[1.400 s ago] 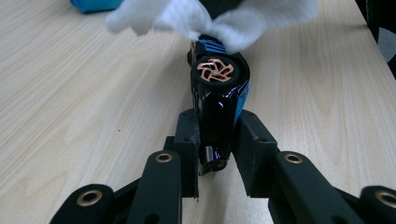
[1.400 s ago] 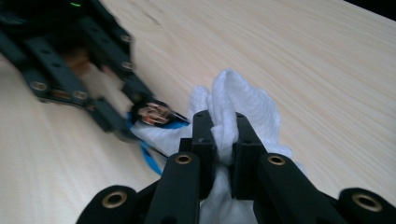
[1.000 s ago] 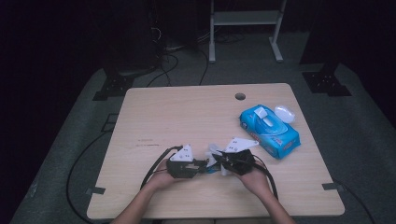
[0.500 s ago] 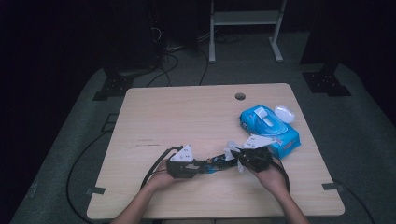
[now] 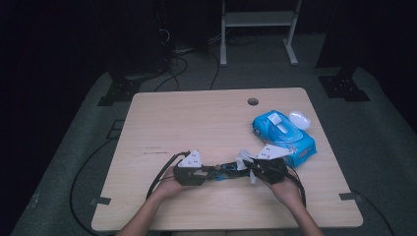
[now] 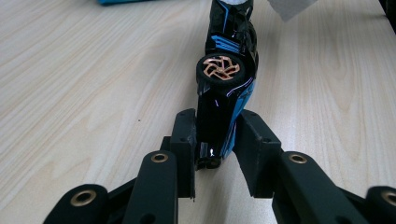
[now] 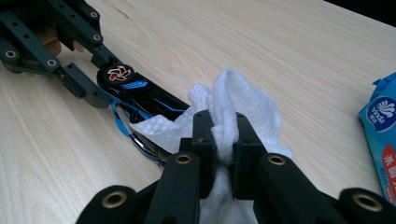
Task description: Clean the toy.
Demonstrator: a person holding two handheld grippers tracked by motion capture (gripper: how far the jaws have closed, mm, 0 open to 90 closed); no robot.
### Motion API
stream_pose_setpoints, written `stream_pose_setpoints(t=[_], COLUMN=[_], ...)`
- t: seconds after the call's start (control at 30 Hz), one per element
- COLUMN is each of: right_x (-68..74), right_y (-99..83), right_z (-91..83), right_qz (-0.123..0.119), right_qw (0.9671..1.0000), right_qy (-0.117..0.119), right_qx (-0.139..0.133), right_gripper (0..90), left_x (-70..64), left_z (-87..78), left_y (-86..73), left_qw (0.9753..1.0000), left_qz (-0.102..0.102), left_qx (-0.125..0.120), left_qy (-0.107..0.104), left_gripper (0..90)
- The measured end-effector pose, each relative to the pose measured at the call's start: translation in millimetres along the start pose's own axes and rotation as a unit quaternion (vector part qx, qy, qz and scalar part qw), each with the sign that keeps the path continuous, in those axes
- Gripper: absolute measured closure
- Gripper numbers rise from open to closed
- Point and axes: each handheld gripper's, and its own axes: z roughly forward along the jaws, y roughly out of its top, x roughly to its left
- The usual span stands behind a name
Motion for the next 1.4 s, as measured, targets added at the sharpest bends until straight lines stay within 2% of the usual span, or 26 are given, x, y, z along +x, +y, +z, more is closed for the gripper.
stream_pose_setpoints(t=[0.1,0.17,0.2,0.27,0.3,0.33,0.43,0.47,0.6,0.63,0.67,0.7,0.8,0.87,1.1,1.27,1.3,1.37,1.4], right_x=[1.8,6.8,10.8,17.4,22.7,29.9,35.6,33.2,12.4,12.4,0.5,-6.9,-19.5,-20.9,-12.1,7.4,10.0,18.9,22.5], right_y=[2.4,6.9,9.6,15.3,18.2,21.4,25.5,25.1,18.7,18.7,13.3,9.8,3.8,2.4,4.2,16.0,18.0,22.4,24.0], right_z=[1.4,6.4,9.7,17.2,22.4,27.6,32.0,31.3,18.7,18.7,10.5,5.7,0.0,-1.0,2.3,17.5,20.3,28.0,31.6], right_qz=[-0.002,-0.002,-0.013,-0.011,-0.020,-0.030,-0.044,-0.039,-0.021,-0.021,-0.014,-0.003,0.020,0.019,0.012,-0.005,-0.003,-0.015,-0.014], right_qw=[1.0000,0.9999,0.9999,0.9993,0.9989,0.9984,0.9977,0.9978,0.9995,0.9995,0.9998,0.9998,0.9996,0.9997,0.9999,0.9998,0.9996,0.9992,0.9986], right_qy=[0.001,0.012,0.007,0.035,0.041,0.047,0.052,0.053,0.022,0.022,0.000,-0.008,-0.012,-0.010,-0.006,0.016,0.027,0.037,0.050], right_qx=[0.004,0.006,0.005,0.004,0.003,0.003,0.007,0.006,0.012,0.012,0.017,0.019,0.017,0.014,0.010,0.005,0.005,0.007,0.005], right_gripper=[82.1,82.1,82.1,82.1,82.1,82.1,82.1,82.1,82.1,82.1,82.1,82.1,82.1,82.1,82.1,82.1,82.1,82.1,82.1], left_x=[-0.4,-0.5,-0.5,-1.2,-1.2,-1.7,-1.1,-1.1,-1.4,-1.4,-1.1,-1.1,-0.8,-0.7,0.7,0.3,0.4,0.2,-0.2], left_z=[-0.1,0.2,0.1,0.3,0.3,0.1,-0.8,-0.9,-1.6,-1.6,-1.3,-1.0,-0.1,-0.1,-0.7,-1.2,-1.4,-1.6,-1.8], left_y=[0.2,0.2,0.2,0.6,0.6,1.0,-0.2,-0.6,0.0,0.0,0.1,0.0,0.4,0.8,-0.1,-0.2,-0.5,-0.6,-0.6], left_qw=[1.0000,1.0000,1.0000,1.0000,1.0000,1.0000,1.0000,1.0000,0.9999,0.9999,0.9999,0.9999,1.0000,1.0000,1.0000,1.0000,1.0000,1.0000,1.0000], left_qz=[0.005,0.004,0.004,0.007,0.007,0.009,0.005,0.005,0.010,0.010,0.011,0.009,0.008,0.008,0.006,0.008,0.007,0.006,0.006], left_qx=[0.000,-0.001,-0.001,0.000,0.000,0.001,-0.002,-0.003,0.002,0.002,0.001,0.000,-0.001,0.001,0.000,-0.001,-0.001,-0.002,-0.001], left_qy=[0.000,-0.002,-0.002,-0.003,-0.003,-0.002,-0.004,-0.004,-0.004,-0.004,-0.004,-0.004,-0.005,-0.003,-0.001,-0.002,-0.003,-0.003,-0.003], left_gripper=[69.1,69.6,69.7,70.5,70.9,71.0,71.4,71.5,71.6,71.6,71.6,71.6,71.6,71.5,71.2,71.5,71.5,71.5,71.6])
